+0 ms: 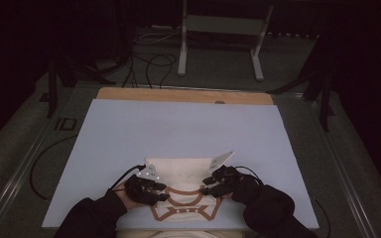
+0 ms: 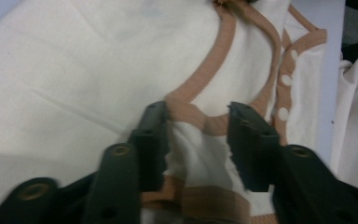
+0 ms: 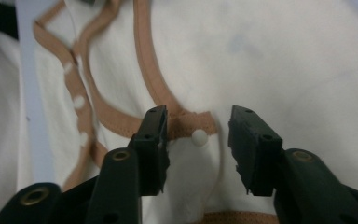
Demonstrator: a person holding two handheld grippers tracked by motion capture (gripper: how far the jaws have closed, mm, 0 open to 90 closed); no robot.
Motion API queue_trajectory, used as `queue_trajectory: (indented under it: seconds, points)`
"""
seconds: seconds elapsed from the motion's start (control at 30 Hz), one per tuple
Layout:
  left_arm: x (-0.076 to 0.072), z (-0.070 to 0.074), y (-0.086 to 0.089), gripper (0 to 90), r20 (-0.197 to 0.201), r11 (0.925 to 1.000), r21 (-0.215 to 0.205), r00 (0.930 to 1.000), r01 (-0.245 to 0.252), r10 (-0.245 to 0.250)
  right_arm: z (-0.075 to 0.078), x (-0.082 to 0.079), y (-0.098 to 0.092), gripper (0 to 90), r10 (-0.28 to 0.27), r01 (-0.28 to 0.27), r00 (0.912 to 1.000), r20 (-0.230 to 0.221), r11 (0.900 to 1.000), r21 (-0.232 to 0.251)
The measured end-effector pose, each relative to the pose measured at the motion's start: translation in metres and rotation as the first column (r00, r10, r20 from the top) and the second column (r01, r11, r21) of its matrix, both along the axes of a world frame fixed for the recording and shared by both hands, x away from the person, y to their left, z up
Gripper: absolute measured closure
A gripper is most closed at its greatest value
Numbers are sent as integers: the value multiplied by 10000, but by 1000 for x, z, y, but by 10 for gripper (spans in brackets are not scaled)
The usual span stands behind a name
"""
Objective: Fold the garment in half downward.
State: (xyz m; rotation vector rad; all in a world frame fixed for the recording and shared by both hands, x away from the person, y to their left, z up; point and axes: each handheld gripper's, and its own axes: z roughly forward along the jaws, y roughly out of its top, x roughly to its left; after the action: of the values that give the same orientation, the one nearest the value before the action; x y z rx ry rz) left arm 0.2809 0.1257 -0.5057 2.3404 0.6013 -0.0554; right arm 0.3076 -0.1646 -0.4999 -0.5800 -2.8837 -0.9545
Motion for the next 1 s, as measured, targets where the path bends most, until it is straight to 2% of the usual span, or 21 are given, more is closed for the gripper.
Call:
queue_trajectory:
  seconds: [0.07, 0.1, 0.2, 0.27, 0.33, 0.47, 0.5, 0.53, 0.57, 0.73, 0.77, 0.8, 0.87, 1.0]
  points:
    - [2, -2, -1, 670, -65, 9997, 222, 9999, -115, 116, -2, 1, 3, 648, -54, 51, 9999, -142, 9997, -237]
    - [3, -4, -2, 704, -186, 9996, 232, 9997, -158, 162, -3, 1, 4, 671, 55, -56, 10000, -43, 9997, -253]
    - [3, -4, -3, 766, -98, 9993, 321, 9998, -188, 191, -3, 1, 5, 747, 114, -116, 9999, -64, 9994, -337]
    - [4, -5, -3, 838, -151, 9993, 276, 9996, -242, 246, -2, 1, 6, 765, 208, -207, 9998, 25, 9990, -392]
    - [4, -5, -4, 873, -73, 9995, 264, 9998, -190, 192, -1, 0, 6, 774, 200, -196, 9998, 76, 9990, -409]
    - [2, 1, -3, 883, 200, 9998, 112, 9997, -170, 167, 4, -4, 4, 802, 284, -279, 9994, 180, 9992, -296]
    - [1, 4, -2, 883, 271, 9999, 8, 9995, -165, 165, 4, -4, 3, 868, 332, -325, 9991, 246, 9990, -298]
    - [1, 6, -2, 883, 305, 9999, -41, 9995, -122, 123, 6, -5, 2, 882, 245, -237, 9991, 360, 9995, -207]
    - [-1, 8, -2, 883, 416, 9999, -124, 9991, -59, 64, 8, -5, 2, 885, 245, -239, 9991, 345, 9996, -161]
    - [-8, 17, 1, 884, 716, 9989, -422, 9973, 198, -168, 16, -14, 2, 894, 603, -568, 9943, 874, 9975, -415]
    - [-11, 19, 2, 883, 883, 9982, -531, 9958, 293, -245, 18, -16, 2, 894, 644, -612, 9940, 882, 9974, -383]
    - [-11, 19, 2, 883, 883, 9982, -531, 9958, 293, -245, 18, -16, 2, 894, 644, -612, 9940, 882, 9974, -383]
    - [-19, 24, 5, 883, 1080, 9957, -742, 9930, 561, -479, 26, -24, 0, 894, 738, -715, 9908, 1132, 9971, -240]
    - [-29, 27, 8, 882, 1217, 9928, -806, 9895, 883, -781, 36, -37, -5, 895, 767, -793, 9867, 1432, 9968, 130]
